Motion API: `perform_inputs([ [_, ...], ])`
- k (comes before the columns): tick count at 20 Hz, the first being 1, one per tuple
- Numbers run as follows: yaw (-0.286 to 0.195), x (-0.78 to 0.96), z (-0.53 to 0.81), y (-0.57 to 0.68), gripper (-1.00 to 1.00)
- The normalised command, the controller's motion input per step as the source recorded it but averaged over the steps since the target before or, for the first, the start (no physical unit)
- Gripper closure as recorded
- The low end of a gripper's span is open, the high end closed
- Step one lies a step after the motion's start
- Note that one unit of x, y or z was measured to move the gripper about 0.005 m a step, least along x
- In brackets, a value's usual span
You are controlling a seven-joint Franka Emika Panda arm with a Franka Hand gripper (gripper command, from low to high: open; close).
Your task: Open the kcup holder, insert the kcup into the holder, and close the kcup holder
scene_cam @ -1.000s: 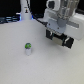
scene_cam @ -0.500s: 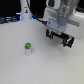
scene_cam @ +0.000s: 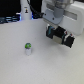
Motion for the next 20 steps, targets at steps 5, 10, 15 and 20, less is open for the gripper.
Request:
perform_inputs([
  [5, -0.281, -0.12, 0.16, -0.42, -1.00],
  [10, -0.281, -0.11, 0.05, -0.47, -1.00],
  [15, -0.277, -0.15, 0.01, -0.47, -1.00],
  [20, -0.291, -0.19, -0.02, -0.43, -1.00],
])
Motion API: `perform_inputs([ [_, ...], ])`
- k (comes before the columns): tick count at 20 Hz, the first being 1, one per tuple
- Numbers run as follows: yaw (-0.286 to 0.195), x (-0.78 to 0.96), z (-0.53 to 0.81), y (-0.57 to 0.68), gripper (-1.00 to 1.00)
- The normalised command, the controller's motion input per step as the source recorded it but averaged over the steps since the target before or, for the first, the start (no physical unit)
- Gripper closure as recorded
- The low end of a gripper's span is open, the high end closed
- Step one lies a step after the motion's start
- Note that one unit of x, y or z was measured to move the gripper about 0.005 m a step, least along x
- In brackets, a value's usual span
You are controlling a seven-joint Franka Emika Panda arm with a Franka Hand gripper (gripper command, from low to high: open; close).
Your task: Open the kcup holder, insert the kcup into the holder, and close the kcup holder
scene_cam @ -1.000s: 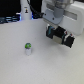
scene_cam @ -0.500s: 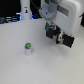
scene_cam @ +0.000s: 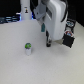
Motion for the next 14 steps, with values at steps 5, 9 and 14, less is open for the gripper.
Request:
perform_inputs([
  [5, -0.296, -0.23, -0.11, -0.43, -1.00],
  [9, -0.302, -0.26, -0.22, -0.42, -1.00],
  [14, -0.303, -0.24, -0.25, -0.43, -1.00],
])
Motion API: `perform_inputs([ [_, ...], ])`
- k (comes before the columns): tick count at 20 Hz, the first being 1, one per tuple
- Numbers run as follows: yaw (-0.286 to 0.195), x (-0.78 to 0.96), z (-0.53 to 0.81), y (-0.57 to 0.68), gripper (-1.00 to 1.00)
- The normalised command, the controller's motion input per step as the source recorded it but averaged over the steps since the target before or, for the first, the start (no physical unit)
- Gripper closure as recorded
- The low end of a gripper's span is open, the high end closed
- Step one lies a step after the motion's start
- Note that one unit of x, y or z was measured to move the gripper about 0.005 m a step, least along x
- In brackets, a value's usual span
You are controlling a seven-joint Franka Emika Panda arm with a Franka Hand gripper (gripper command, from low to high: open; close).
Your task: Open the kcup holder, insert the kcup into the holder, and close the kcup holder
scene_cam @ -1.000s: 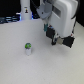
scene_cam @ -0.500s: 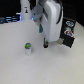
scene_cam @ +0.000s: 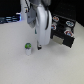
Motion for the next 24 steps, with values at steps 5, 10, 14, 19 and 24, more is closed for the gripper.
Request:
perform_inputs([
  [5, -0.307, -0.30, -0.35, -0.42, -1.00],
  [10, -0.299, -0.23, -0.38, -0.45, -1.00],
  [14, -0.286, -0.09, -0.40, -0.41, -1.00],
  [19, -0.011, -0.02, -0.01, 0.04, -1.00],
  [24, 0.000, -0.14, 0.01, 0.13, -1.00],
])
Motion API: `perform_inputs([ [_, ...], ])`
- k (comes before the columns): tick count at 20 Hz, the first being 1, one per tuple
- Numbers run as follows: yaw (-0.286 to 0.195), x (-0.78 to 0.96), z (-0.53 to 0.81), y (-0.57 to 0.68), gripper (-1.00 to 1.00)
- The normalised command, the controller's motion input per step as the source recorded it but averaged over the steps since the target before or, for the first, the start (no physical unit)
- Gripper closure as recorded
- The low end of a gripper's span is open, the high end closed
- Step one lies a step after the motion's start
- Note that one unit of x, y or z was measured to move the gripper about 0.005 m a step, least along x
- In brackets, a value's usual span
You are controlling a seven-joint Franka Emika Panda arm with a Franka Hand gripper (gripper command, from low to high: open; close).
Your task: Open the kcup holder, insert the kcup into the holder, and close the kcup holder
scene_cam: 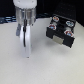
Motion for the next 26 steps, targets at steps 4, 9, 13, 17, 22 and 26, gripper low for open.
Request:
perform_inputs([
  [4, 0.000, -0.54, -0.01, 0.15, -1.00],
  [9, 0.000, -0.43, -0.08, 0.05, -1.00],
  [13, -0.094, -0.19, -0.12, 0.01, -1.00],
  [17, -0.190, -0.02, -0.32, -0.12, -1.00],
  [22, -0.178, 0.01, -0.32, -0.14, -1.00],
  [26, -0.186, 0.00, -0.30, -0.14, -1.00],
])
